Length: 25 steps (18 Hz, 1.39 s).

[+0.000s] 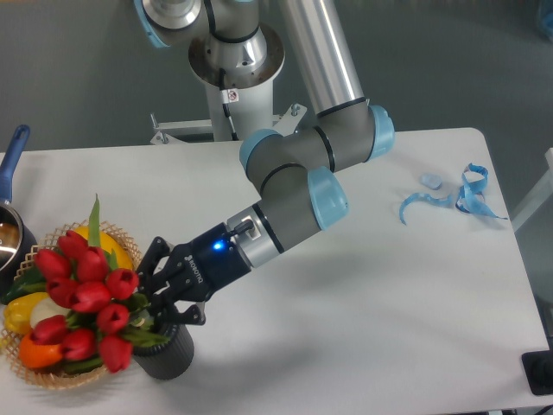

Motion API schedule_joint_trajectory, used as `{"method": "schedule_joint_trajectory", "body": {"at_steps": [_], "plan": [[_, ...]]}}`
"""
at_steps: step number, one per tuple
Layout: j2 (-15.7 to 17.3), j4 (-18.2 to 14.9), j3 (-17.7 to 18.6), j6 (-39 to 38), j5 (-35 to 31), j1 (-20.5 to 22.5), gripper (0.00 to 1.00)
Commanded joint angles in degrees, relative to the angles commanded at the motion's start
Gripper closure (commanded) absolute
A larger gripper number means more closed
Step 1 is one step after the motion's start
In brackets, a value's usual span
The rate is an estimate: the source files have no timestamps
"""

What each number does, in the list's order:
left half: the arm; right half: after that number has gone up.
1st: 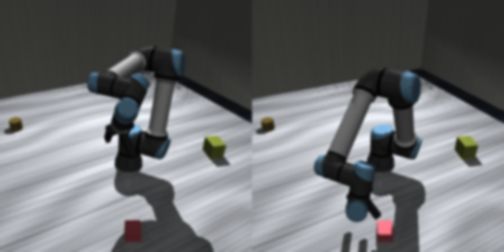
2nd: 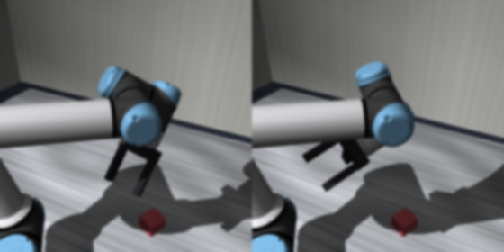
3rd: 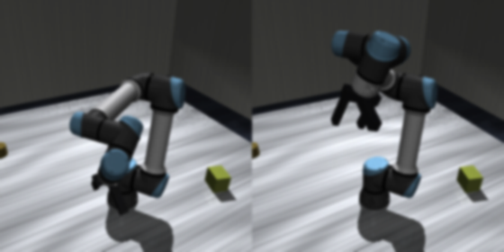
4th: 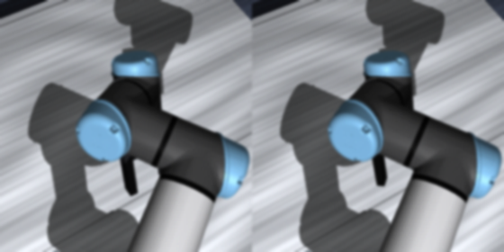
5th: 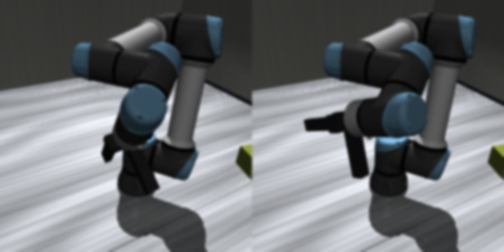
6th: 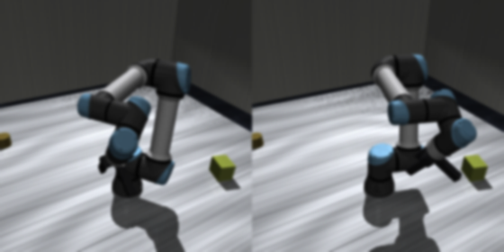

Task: Insert the flowers into the vase
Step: 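Open the gripper and lift it away from the tulips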

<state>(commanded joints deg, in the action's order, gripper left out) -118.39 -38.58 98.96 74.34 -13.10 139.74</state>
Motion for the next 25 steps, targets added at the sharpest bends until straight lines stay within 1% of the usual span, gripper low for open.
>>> {"method": "schedule_joint_trajectory", "body": {"at_steps": [1,2,3,4,5,9,10,13,15,16,18,20,22,25], "plan": [[-0.1,0.0,0.2,0.5,0.0,0.1,0.8],[-0.1,0.0,0.4,0.6,0.0,0.1,0.65],[-0.1,0.0,0.5,0.6,0.0,0.1,0.38],[-0.1,-0.1,0.6,0.5,0.0,0.3,0.16],[-0.1,-0.1,0.9,0.3,-0.1,0.4,0.0],[0.2,-0.1,1.5,0.2,-0.2,1.1,0.0],[1.0,-0.1,1.9,0.1,-0.2,1.3,0.0],[4.3,-0.2,4.7,0.2,-0.7,3.2,0.0],[7.7,-0.2,7.2,0.3,-1.6,4.8,0.0],[9.3,-0.3,8.2,0.2,-3.3,5.7,0.0],[11.2,-0.4,9.2,0.1,-7.6,6.9,0.0],[12.7,-0.4,9.4,0.0,-12.8,8.6,0.0],[14.5,-0.6,9.2,-0.5,-21.1,9.4,0.0],[14.9,-0.5,7.6,-3.5,-35.3,9.8,0.0]]}}
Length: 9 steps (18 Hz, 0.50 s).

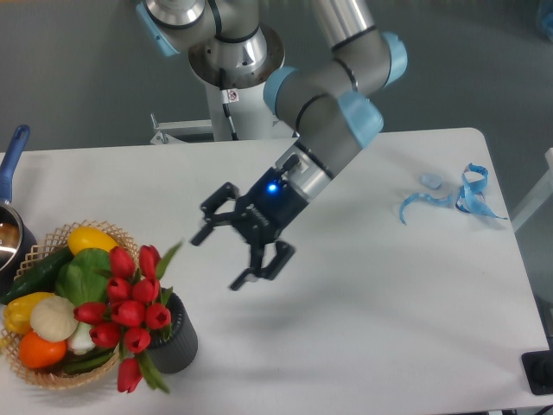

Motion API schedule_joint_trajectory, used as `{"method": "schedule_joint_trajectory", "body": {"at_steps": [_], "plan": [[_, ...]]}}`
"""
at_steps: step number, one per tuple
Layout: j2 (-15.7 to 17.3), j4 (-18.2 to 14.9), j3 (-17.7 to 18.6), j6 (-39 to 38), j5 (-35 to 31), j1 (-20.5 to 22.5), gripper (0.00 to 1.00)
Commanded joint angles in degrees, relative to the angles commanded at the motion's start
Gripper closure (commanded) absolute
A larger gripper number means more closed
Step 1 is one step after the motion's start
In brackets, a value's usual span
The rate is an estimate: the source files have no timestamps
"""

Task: Insert the flowers into the vase
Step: 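Open the gripper and lift it away from the tulips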

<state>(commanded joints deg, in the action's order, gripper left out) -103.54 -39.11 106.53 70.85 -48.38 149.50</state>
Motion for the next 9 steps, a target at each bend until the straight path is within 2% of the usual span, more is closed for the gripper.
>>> {"method": "schedule_joint_trajectory", "body": {"at_steps": [3,5,7,9], "plan": [[0.1,-0.1,-2.2,-2.0,-11.8,-0.1,0.0],[0.2,-0.3,-2.5,-4.6,-23.6,-0.3,0.0],[-0.2,-0.3,-0.5,-4.3,-35.1,-1.4,0.0],[-0.5,-0.3,0.5,-4.5,-39.3,-2.8,0.0]]}}
